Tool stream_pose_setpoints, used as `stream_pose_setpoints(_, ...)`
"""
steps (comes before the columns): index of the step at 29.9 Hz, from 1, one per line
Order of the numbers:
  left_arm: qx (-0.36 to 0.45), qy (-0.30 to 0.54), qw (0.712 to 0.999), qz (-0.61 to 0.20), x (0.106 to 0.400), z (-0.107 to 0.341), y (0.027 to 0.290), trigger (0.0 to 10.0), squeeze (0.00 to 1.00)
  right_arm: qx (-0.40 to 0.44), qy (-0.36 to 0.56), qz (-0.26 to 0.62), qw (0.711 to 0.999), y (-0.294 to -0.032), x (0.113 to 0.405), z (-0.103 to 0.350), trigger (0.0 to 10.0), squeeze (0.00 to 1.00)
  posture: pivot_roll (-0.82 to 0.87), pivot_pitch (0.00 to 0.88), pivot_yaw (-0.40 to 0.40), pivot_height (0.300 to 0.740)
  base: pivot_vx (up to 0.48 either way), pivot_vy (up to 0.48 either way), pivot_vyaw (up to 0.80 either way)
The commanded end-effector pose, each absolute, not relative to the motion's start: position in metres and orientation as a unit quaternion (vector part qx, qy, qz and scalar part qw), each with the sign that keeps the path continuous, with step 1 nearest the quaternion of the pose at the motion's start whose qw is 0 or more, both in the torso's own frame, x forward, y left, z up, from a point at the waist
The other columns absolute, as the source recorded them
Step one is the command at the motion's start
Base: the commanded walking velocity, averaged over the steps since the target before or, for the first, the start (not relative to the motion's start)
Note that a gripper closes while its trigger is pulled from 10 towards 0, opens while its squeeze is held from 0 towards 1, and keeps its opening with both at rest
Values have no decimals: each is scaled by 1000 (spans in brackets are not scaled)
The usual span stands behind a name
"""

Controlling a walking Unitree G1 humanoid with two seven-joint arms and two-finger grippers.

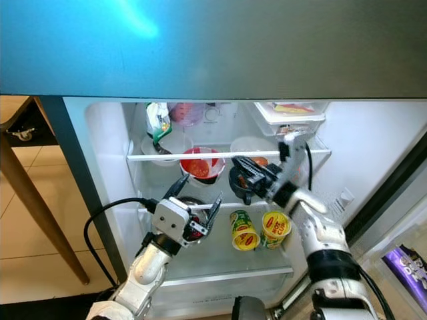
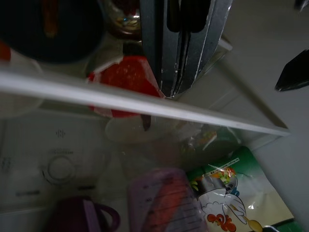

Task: Restocking fridge

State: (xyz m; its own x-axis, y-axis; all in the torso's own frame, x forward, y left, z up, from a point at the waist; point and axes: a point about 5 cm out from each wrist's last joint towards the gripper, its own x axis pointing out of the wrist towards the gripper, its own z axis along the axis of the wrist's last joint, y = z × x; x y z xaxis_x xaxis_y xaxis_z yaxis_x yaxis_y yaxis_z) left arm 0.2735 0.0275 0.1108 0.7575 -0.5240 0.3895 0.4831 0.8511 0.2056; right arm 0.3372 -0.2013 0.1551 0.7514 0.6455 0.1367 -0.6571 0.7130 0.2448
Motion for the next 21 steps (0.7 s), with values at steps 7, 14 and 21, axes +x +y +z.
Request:
stream_pose_setpoints(7, 50, -186, 947, -257, 272, 100, 27, 10000, 0, 178, -44, 395, 900, -218, 309, 156, 10000, 0, -94, 10, -48, 550, 0, 0, 0)
stream_pose_setpoints(14, 69, -153, 953, -253, 272, 89, 30, 10000, 0, 205, 10, 394, 896, -213, 296, 127, 10000, 0, -90, 12, -32, 550, 0, 0, 0)
stream_pose_setpoints(21, 75, -134, 949, -276, 266, 82, 28, 10000, 0, 219, 39, 390, 893, -203, 293, 111, 10000, 0, -79, 12, -26, 550, 0, 0, 0)
